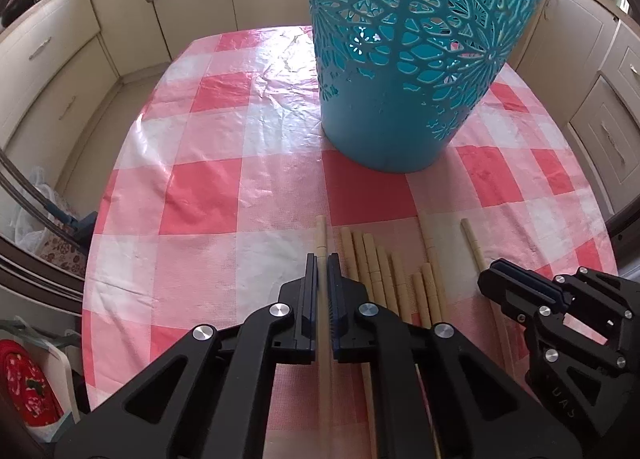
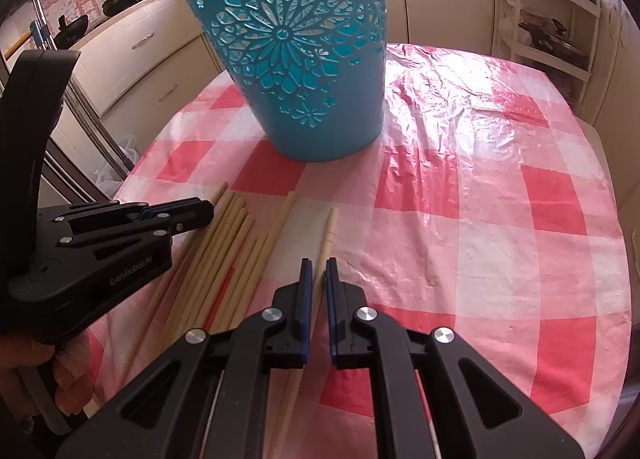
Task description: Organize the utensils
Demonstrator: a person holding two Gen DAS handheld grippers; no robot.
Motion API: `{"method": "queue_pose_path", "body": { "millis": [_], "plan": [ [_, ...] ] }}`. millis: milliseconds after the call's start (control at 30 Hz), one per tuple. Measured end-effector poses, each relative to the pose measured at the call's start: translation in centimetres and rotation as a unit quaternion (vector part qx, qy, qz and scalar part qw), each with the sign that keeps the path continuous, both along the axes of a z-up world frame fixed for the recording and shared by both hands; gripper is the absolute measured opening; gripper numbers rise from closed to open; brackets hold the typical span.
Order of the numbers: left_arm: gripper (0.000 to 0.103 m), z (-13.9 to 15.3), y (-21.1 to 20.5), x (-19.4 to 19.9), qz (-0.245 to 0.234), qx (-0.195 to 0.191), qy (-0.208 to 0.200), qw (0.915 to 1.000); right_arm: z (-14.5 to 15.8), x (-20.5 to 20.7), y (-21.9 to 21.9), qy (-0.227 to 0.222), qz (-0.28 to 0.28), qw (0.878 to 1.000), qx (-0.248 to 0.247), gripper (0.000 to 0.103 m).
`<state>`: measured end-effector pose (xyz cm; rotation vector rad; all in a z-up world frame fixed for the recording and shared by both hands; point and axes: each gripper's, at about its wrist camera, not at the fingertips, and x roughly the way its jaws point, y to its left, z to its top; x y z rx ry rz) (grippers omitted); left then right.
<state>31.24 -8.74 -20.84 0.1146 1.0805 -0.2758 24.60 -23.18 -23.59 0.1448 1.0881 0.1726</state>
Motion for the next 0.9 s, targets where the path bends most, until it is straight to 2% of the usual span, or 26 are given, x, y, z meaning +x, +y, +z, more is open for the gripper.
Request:
{"method": "queue_pose_path", "body": {
  "millis": [100,300,700,900],
  "plan": [
    [0.005,0.3,1.3,0.0,0.013,-0.038,0.021,0.9990,0.0,0.0,0.1,-0.001,-0.001,1.000,-0.003,0.007],
    [0.005,2.9,4.9,-1.0,0.039,-0.090,0.013,0.9951,0.0,0.0,0.0,0.003,-0.008,1.000,0.004,0.007],
    [0.005,13.4,9.6,-4.4,0.046,-0.171,-0.077,0.9812,0.0,-1.4,-0.4,-0.007,-0.018,1.000,0.013,0.007],
    [0.005,19.6,11.0,-5.9,0.040,-0.207,-0.132,0.9686,-0.1,-1.6,-0.3,-0.018,-0.013,1.000,0.006,0.007]
  ]
}}
